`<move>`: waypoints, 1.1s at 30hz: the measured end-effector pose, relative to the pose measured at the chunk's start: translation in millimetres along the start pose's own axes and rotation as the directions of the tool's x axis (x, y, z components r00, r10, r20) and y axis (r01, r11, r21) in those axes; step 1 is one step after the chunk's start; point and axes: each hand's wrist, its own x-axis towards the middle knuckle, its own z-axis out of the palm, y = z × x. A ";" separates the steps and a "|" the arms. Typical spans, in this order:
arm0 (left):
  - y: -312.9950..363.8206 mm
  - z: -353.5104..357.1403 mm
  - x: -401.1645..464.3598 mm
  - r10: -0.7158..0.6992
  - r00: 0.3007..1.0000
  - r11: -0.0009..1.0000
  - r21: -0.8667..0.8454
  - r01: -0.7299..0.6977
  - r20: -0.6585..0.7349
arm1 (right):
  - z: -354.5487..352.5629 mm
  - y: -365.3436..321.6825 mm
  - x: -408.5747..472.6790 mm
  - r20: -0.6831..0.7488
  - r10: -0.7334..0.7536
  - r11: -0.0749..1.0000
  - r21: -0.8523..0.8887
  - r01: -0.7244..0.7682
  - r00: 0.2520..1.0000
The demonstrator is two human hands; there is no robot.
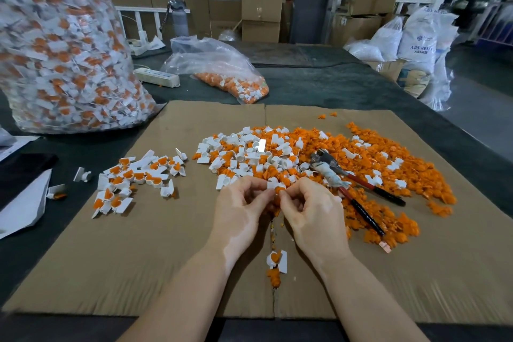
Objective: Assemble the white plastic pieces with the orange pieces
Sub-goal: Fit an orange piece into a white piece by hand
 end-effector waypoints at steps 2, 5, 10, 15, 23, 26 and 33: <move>-0.1 0.5 -0.8 0.018 1.000 0.999 0.049 -0.019 0.023 | 0.9 1.0 -0.7 0.006 0.001 1.000 0.002 -0.001 1.000; 0.2 0.2 -1.5 0.029 0.999 0.996 0.089 -0.033 0.046 | 1.0 2.1 -1.5 0.019 0.009 1.000 0.024 -0.009 1.000; -1.2 -2.6 0.7 -0.069 0.998 0.993 -0.092 0.069 0.009 | 0.1 2.1 0.7 0.063 0.063 0.975 0.211 -0.075 0.996; -3.4 -4.3 2.7 -0.109 0.994 0.981 -0.158 0.110 0.014 | -3.3 2.3 1.0 0.018 -0.014 0.977 0.211 0.010 1.000; -2.3 -5.7 0.8 -0.039 0.998 0.992 -0.121 0.046 0.058 | -2.3 3.6 2.7 0.062 -0.067 0.984 0.172 0.055 0.996; -1.6 -6.0 0.2 -0.033 0.998 0.994 -0.102 0.039 0.058 | -1.7 4.0 3.2 0.061 -0.065 0.985 0.166 0.055 0.996; -0.6 -3.7 0.7 -0.038 0.998 0.993 -0.109 0.042 0.043 | -2.6 2.8 2.6 0.070 -0.067 0.987 0.150 0.056 0.995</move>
